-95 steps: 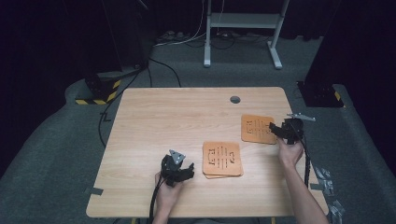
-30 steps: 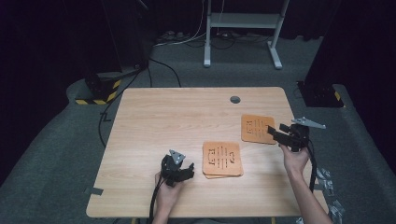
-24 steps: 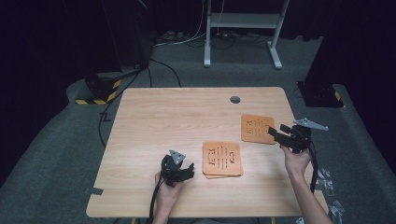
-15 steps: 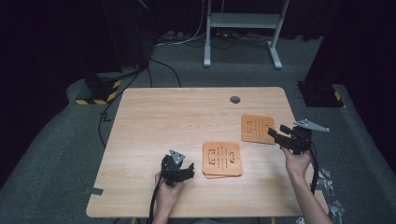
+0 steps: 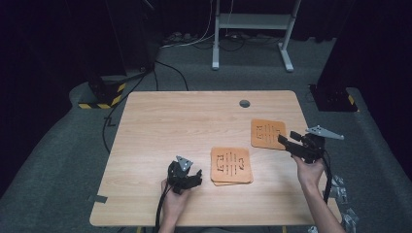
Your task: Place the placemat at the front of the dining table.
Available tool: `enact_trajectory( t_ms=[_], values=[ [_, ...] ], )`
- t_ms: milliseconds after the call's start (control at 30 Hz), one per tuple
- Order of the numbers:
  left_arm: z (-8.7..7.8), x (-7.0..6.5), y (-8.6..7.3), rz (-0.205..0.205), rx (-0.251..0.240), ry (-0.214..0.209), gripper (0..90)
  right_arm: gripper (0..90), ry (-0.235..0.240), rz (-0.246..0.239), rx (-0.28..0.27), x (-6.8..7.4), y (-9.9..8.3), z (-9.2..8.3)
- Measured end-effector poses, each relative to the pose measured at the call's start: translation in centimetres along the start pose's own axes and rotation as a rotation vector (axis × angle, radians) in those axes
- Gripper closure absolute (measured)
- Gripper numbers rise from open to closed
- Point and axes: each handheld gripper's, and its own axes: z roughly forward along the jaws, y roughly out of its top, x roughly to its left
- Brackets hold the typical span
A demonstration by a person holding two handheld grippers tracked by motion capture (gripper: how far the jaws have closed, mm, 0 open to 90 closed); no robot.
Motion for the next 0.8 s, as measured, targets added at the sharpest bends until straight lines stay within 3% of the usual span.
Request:
enact_trajectory(
  t_ms=[800],
  values=[
    [0.0,0.0,0.0,-0.001,0.0,0.0,24.4,38.0,0.042,-0.009,-0.007,1.1,-1.1,-1.9]
  ],
)
